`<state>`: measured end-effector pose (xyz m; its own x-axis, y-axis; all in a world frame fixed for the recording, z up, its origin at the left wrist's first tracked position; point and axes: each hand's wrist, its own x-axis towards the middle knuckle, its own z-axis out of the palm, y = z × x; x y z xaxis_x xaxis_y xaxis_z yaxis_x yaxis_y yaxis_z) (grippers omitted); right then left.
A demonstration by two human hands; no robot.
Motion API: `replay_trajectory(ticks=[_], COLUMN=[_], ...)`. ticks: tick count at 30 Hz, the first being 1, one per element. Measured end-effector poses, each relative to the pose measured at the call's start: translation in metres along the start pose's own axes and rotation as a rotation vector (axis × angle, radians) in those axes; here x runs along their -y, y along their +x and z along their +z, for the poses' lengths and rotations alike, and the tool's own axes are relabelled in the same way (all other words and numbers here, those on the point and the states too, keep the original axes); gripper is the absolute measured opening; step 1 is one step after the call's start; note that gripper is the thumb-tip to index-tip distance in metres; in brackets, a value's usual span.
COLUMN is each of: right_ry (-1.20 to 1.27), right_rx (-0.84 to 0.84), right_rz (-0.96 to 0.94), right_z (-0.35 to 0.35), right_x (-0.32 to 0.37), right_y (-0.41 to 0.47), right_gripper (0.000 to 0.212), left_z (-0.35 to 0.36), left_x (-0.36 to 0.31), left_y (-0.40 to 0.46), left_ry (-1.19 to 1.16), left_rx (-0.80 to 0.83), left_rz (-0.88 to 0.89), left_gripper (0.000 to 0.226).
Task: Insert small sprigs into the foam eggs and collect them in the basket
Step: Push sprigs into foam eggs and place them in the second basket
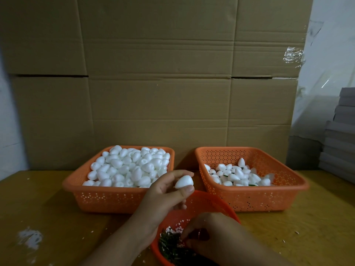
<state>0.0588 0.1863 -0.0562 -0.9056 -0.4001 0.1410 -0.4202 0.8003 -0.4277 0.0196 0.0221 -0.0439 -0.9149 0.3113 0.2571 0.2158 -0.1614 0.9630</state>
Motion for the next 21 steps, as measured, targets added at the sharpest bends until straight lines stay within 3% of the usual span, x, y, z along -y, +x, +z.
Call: replay_trajectory(ticks=[21], right_ry=[0.000], right_rx=[-0.006], right_rz=[-0.017], right_z=[0.0002], right_x=[0.0003], right_y=[-0.0018], right_gripper=[0.021], left_z=[0.0017], left_x=[-0.0001], left_y=[-0.0037], left_ry=[0.114], left_rx=[-0.050], left_rz=[0.062], left_gripper=[0.033])
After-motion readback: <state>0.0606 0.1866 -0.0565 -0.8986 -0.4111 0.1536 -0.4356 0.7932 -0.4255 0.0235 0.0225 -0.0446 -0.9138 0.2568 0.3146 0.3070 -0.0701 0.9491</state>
